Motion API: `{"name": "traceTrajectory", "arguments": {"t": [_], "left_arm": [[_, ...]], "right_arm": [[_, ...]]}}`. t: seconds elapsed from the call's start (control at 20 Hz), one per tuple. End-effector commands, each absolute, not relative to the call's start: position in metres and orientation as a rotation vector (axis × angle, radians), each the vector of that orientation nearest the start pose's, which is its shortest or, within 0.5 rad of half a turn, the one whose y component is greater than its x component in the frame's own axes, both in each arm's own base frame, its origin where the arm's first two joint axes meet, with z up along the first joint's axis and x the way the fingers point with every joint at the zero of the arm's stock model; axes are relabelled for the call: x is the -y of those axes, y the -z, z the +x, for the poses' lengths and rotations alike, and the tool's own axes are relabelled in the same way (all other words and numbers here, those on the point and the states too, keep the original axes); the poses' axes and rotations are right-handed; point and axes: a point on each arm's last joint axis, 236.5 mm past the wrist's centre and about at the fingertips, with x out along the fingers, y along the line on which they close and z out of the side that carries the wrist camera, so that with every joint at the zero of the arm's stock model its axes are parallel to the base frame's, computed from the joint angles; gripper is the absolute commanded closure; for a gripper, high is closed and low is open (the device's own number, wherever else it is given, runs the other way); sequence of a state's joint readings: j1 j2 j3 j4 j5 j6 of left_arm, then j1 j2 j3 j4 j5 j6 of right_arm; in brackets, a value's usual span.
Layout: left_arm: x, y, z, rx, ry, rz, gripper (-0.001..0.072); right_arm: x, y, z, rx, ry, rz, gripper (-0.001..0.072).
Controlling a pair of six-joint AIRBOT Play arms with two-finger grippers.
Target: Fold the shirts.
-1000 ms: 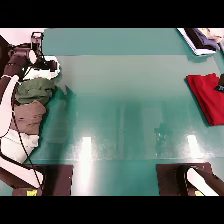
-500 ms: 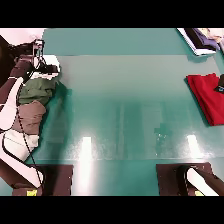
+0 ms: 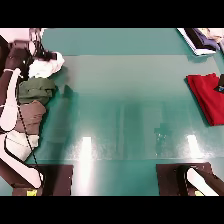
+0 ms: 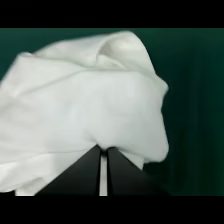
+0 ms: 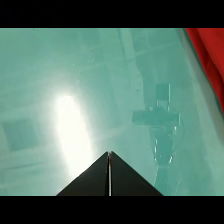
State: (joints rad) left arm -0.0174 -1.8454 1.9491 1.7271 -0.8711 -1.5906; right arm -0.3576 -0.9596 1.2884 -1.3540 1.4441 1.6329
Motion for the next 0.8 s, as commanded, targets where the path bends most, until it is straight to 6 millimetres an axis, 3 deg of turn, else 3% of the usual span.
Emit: {"name": "traceTrajectory", "arguments": {"t": [0.0, 0.15, 0.25, 0.4, 0.55, 0.65, 0.75], "left_arm": [[0.035, -0.185, 0.617, -0.62, 0.032, 0.207, 0.068], [0.092, -0.275, 0.573, -0.466, 0.162, 0.218, 0.0679], [0.131, -0.324, 0.525, -0.402, 0.287, 0.236, 0.068], [0.185, -0.387, 0.438, -0.289, 0.498, 0.237, 0.0679], [0.237, -0.42, 0.356, -0.23, 0.75, 0.199, 0.0679], [0.27, -0.421, 0.317, -0.233, 0.916, 0.204, 0.0679], [0.291, -0.404, 0.302, -0.282, 1.001, 0.203, 0.0679]], "right_arm": [[0.064, -0.151, 0.315, -1.058, 0.175, 0.395, 0.069], [0.056, -0.157, 0.324, -1.019, 0.141, 0.423, 0.069], [0.041, -0.171, 0.337, -0.956, 0.079, 0.47, 0.069], [0.026, -0.215, 0.356, -0.815, -0.003, 0.512, 0.069], [0.026, -0.266, 0.361, -0.694, -0.019, 0.473, 0.069], [0.025, -0.297, 0.359, -0.624, -0.027, 0.444, 0.069], [0.023, -0.322, 0.354, -0.576, -0.035, 0.419, 0.0691]]}}
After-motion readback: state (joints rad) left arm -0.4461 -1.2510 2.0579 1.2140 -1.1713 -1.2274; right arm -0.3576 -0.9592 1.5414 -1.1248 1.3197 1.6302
